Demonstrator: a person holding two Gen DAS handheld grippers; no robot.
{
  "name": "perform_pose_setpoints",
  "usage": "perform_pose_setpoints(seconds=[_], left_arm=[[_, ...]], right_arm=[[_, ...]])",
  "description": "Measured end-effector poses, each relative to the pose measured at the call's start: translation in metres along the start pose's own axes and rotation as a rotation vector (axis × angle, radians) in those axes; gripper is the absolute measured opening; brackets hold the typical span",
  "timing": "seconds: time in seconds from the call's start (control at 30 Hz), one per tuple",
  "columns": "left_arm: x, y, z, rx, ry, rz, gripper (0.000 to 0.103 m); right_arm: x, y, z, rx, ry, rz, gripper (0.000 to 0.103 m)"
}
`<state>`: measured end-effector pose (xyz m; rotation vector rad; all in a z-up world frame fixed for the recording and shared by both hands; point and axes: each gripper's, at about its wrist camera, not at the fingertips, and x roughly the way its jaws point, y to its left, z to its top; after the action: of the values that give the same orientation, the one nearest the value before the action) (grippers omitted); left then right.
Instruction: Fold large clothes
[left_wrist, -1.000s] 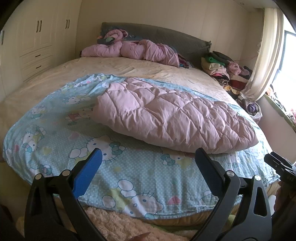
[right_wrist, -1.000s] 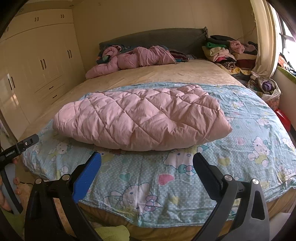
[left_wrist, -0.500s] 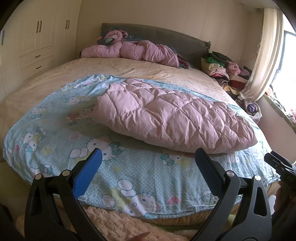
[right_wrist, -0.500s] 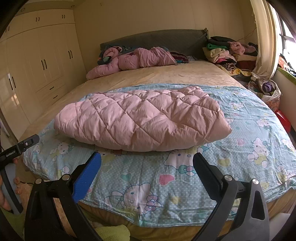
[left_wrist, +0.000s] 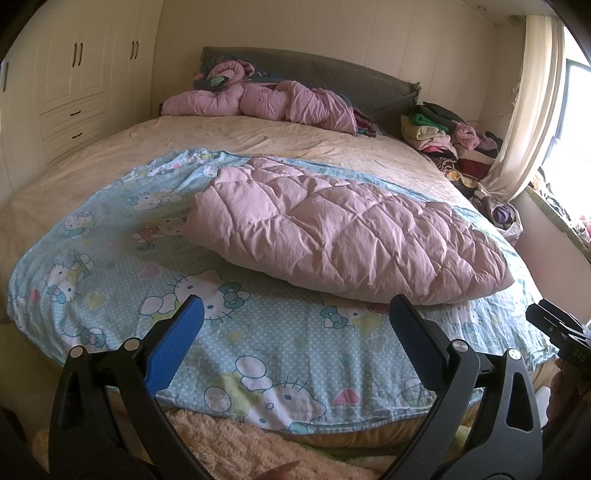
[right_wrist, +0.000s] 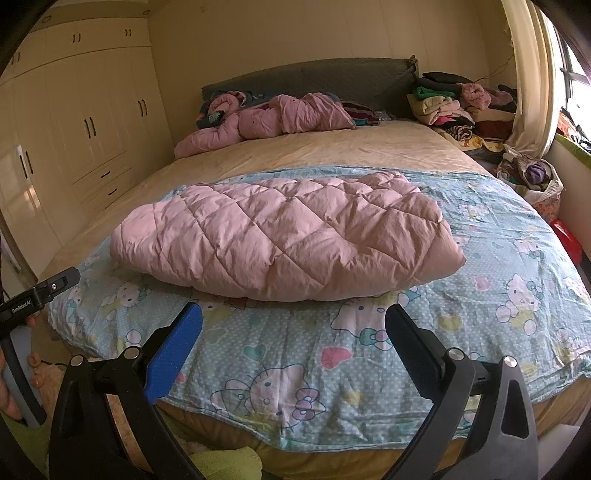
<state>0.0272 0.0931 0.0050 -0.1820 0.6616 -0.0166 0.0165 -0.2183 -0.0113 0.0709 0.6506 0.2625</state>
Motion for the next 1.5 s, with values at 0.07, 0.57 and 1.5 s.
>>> perform_pose_setpoints(seconds=[0.07, 0.57, 1.5], left_arm=[[0.000, 0.000, 0.000, -0.001, 0.000, 0.000, 0.094], [-0.002, 0.001, -0.001, -0.002, -0.003, 0.001, 0.094], [0.012, 0.209, 0.031, -0.272, 0.024, 0.405, 0.094]], right_arm=[[0.000, 0.000, 0.000, 0.000, -0.001, -0.002, 0.099], [0.000, -0.001, 0.000, 0.003, -0.002, -0.006, 0.099], [-0.117, -0.298, -0.177, 0.771, 0.116, -1.018, 0.099]])
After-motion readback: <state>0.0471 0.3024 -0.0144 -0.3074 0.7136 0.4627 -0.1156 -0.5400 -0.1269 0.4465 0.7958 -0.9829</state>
